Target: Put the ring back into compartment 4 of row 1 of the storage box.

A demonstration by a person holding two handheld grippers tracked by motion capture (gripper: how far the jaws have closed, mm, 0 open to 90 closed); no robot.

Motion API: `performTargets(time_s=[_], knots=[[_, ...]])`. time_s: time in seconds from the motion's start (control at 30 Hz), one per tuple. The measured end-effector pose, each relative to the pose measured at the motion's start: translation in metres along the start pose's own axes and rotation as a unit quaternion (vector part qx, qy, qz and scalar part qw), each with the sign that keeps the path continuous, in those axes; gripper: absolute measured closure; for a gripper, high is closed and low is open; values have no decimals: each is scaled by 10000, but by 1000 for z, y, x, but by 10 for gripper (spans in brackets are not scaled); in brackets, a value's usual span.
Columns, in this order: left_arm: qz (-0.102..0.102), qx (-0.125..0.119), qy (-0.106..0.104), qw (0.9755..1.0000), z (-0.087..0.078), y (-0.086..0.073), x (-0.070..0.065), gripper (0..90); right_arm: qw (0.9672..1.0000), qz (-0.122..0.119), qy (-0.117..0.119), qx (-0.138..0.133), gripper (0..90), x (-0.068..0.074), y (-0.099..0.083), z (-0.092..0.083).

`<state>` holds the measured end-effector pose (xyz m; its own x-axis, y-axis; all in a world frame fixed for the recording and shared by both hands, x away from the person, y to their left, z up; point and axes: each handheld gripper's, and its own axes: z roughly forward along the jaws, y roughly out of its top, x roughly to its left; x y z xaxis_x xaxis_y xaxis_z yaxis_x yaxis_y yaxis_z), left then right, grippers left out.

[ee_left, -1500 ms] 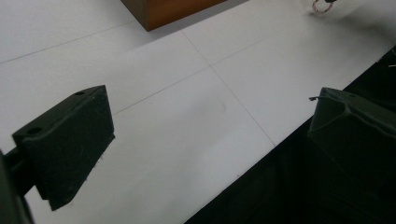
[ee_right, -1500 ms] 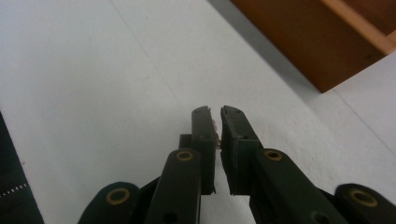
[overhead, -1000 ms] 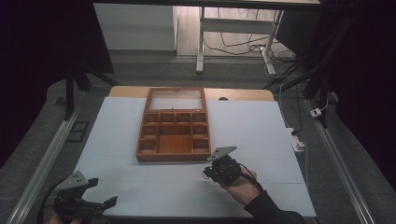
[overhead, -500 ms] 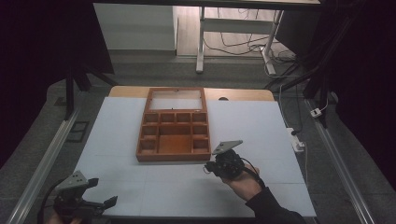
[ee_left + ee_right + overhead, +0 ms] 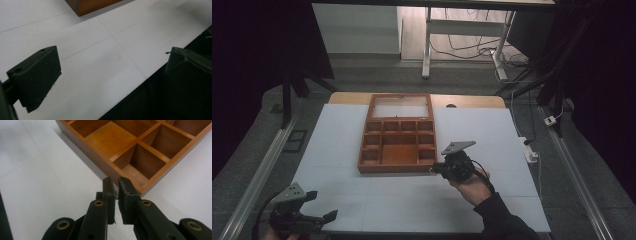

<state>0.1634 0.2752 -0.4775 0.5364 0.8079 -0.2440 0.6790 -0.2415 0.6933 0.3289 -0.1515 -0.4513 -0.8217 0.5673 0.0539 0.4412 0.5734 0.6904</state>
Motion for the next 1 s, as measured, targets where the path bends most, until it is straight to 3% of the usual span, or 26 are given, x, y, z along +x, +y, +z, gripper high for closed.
performTargets(time_s=[0.23,1.0], knots=[[-14,6,9,10000,0,0,0,1,9998,63,-55,-177,840,-7,9,2],[-79,0,-53,10000,0,0,2,2,9989,173,-240,-360,840,-28,30,17]])
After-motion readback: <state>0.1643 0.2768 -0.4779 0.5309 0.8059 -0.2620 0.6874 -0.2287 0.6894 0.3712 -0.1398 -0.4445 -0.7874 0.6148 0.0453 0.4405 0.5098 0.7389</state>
